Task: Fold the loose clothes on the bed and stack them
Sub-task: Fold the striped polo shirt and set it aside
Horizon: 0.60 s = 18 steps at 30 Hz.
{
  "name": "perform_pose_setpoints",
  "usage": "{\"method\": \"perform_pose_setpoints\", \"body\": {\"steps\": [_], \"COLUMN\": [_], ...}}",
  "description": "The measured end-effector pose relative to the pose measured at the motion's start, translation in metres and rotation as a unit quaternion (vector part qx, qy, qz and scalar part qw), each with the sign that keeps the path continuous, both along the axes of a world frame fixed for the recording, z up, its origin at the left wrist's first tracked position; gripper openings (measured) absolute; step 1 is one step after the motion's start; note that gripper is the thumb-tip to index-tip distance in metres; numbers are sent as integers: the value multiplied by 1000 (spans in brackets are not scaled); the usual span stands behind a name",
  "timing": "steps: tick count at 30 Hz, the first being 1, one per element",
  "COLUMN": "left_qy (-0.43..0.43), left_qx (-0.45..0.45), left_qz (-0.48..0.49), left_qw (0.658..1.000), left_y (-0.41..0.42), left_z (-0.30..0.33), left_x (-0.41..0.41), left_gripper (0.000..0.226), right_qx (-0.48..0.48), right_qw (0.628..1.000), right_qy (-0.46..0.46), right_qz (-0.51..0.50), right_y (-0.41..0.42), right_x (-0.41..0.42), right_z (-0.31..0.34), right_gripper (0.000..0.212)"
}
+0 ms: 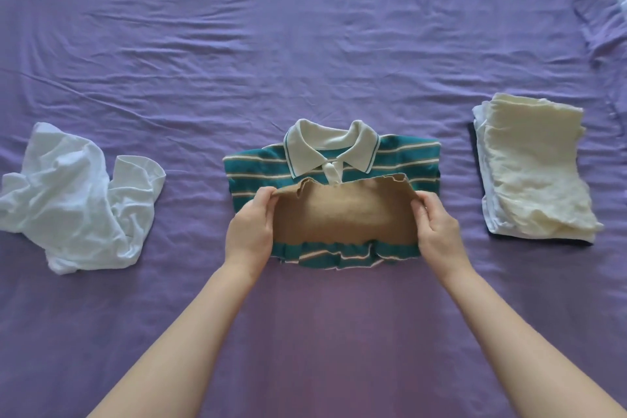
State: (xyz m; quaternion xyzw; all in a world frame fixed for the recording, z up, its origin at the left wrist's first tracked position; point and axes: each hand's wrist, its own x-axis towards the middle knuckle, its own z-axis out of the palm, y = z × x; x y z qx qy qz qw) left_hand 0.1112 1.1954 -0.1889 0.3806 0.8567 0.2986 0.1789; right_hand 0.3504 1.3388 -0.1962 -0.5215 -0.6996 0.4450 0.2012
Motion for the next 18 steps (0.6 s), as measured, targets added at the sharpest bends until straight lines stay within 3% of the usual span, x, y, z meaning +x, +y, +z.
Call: {"method": "perform_pose_setpoints", "body": {"steps": [8,18], "left_qy": [61,122], "left_qx": [-105,-150], "left_qz": [61,10], "left_qw": [991,981], "left_y": [52,115], "left_z": [0,-44], "left_x": [-41,-67], "left_gripper": [40,35], "right_qx": [61,67], "right_qw": [992,978], "right_qy": [-112,-193], "right_qz": [0,35], "right_y": [60,111], "right_x": [-28,-70], "right_z": [-5,-45], "right_gripper": [19,25]}}
